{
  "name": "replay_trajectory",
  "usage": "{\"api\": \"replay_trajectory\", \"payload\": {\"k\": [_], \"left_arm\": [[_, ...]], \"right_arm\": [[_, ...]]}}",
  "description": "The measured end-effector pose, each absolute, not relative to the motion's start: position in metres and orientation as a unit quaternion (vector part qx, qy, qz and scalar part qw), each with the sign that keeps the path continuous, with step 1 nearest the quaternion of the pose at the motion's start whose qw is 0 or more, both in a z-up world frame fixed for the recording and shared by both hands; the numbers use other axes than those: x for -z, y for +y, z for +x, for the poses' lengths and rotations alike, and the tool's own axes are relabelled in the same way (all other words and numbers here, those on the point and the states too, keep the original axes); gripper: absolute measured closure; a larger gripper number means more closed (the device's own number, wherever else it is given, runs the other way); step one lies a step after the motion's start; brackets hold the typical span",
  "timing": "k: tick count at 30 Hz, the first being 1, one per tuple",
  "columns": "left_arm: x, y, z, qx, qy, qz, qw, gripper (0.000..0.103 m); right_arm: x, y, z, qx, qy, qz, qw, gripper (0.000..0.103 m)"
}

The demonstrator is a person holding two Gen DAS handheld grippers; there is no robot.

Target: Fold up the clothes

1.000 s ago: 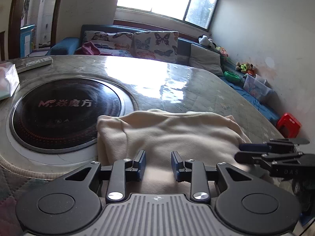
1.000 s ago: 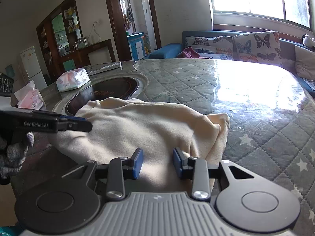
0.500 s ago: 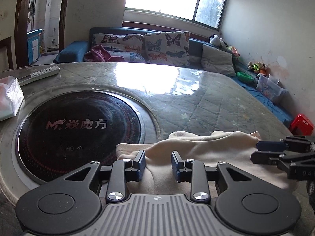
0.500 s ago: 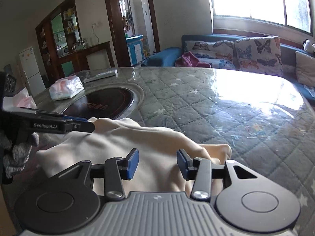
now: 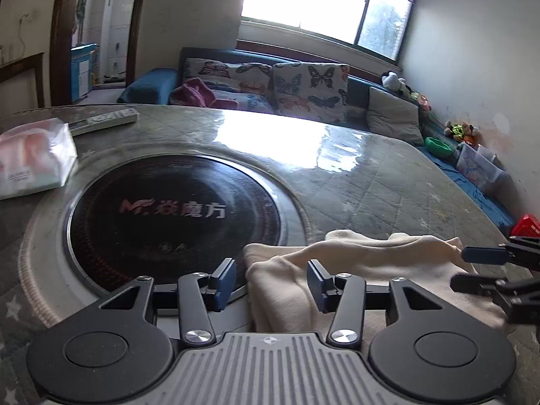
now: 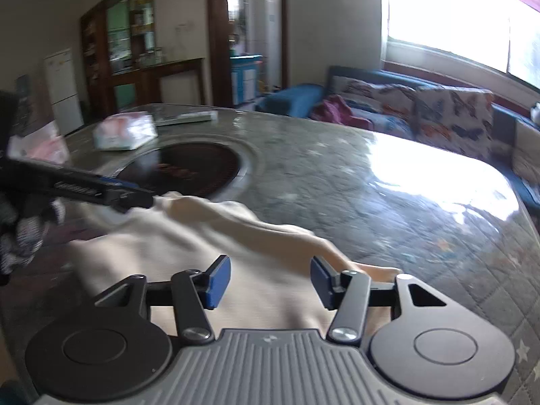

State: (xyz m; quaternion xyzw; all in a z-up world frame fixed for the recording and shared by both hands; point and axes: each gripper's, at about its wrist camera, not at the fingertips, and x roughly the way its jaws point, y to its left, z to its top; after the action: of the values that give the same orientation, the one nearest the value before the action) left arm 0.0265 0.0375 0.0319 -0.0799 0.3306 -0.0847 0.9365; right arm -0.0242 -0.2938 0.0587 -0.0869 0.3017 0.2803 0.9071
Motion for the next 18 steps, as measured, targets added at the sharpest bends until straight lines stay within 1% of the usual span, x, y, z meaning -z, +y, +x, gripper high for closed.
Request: {"api": "replay_trajectory", "payload": {"k": [1,3,4,5,8,9,10,12,14,15,16,17,18], "left_arm": [[-0.032,0.04,0.024,0.08,0.331,-0.084,0.936,0.046],[-0.033,0.046,0.018,0.073,0.33,-0.091,0.937,0.037],[-0.034,0.047,0.015,0.071,0.33,-0.093,0.937,0.034],[-0.034,0.048,0.013,0.068,0.33,-0.094,0.937,0.03],[-0.036,0.049,0.005,0.065,0.328,-0.092,0.938,0.026],[-0.036,0.049,0.003,0.064,0.328,-0.092,0.938,0.021],[-0.036,0.05,0.001,0.061,0.327,-0.091,0.939,0.018],[-0.036,0.052,-0.004,0.055,0.325,-0.095,0.939,0.011],[-0.035,0.056,-0.006,0.048,0.327,-0.106,0.938,0.007],[-0.035,0.058,-0.007,0.043,0.327,-0.112,0.937,0.007],[-0.035,0.058,-0.009,0.042,0.327,-0.111,0.937,0.007],[-0.035,0.057,-0.011,0.042,0.327,-0.108,0.938,0.007],[-0.035,0.056,-0.013,0.041,0.326,-0.105,0.939,0.007]], "right_arm": [[-0.06,-0.289,-0.03,-0.29,0.298,-0.094,0.904,0.045],[-0.061,-0.278,-0.038,-0.306,0.294,-0.106,0.899,0.038],[-0.061,-0.272,-0.042,-0.314,0.291,-0.112,0.897,0.029],[-0.061,-0.266,-0.046,-0.323,0.288,-0.119,0.894,0.025],[-0.058,-0.246,-0.059,-0.341,0.281,-0.145,0.885,0.023],[-0.055,-0.238,-0.064,-0.345,0.28,-0.155,0.882,0.023],[-0.053,-0.235,-0.067,-0.348,0.28,-0.158,0.881,0.022],[-0.048,-0.226,-0.073,-0.354,0.281,-0.161,0.877,0.016],[-0.045,-0.221,-0.077,-0.348,0.276,-0.158,0.882,0.015],[-0.044,-0.219,-0.077,-0.339,0.273,-0.157,0.886,0.013],[-0.043,-0.217,-0.076,-0.328,0.269,-0.157,0.892,0.005],[-0.042,-0.214,-0.074,-0.315,0.265,-0.157,0.898,0.001],[-0.041,-0.212,-0.073,-0.303,0.263,-0.157,0.903,0.001]]}}
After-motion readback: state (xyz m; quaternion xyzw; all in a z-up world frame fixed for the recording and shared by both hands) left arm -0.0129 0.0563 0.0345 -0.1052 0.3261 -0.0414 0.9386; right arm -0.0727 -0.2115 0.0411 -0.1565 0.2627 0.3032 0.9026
